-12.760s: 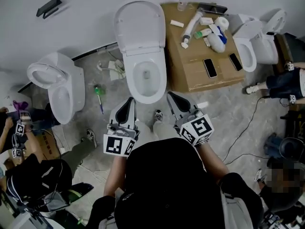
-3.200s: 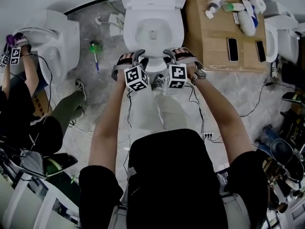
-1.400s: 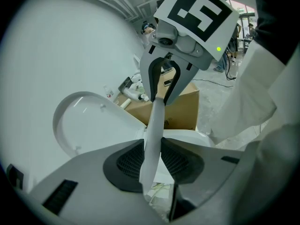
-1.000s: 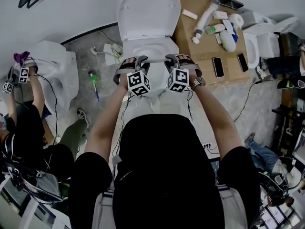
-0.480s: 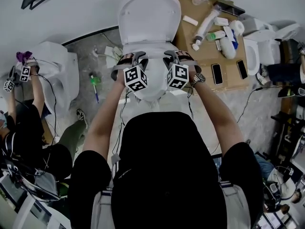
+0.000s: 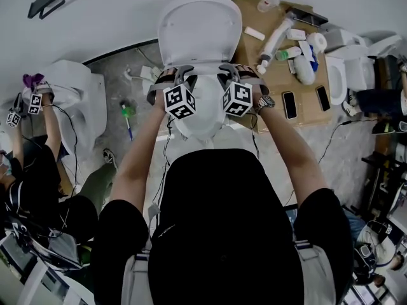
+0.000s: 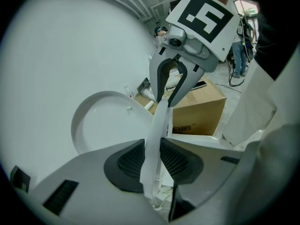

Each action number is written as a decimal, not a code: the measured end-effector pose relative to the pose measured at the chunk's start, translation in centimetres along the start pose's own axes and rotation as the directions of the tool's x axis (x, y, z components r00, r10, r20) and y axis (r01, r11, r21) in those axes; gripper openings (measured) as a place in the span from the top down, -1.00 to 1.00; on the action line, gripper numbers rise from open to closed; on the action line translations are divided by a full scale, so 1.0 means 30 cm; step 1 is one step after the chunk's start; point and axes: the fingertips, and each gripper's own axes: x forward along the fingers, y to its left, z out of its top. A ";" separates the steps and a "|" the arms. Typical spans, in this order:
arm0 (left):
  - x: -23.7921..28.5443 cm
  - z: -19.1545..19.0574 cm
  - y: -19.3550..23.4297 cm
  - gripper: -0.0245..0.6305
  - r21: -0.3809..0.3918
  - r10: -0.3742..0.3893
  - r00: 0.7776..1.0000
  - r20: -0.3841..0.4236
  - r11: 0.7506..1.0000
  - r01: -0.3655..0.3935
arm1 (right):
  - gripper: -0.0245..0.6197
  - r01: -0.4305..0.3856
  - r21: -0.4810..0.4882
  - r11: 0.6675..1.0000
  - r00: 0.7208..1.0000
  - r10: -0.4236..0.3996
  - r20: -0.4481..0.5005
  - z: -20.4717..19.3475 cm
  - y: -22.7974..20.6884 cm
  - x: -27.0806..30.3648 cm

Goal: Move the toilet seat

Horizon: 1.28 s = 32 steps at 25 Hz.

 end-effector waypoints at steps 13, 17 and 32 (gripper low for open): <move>0.037 0.012 0.096 0.59 -0.011 0.007 1.000 0.004 1.000 -0.007 | 0.65 0.021 0.022 1.000 1.000 -0.021 0.007 0.008 -0.098 0.032; 0.053 0.013 0.126 0.60 -0.004 0.010 1.000 -0.008 1.000 -0.010 | 0.65 0.025 0.032 0.999 1.000 -0.025 0.011 0.010 -0.129 0.045; 0.109 0.019 0.248 0.62 0.017 0.035 0.999 -0.036 0.999 -0.034 | 0.66 0.032 0.069 0.997 0.999 -0.034 0.028 0.019 -0.253 0.092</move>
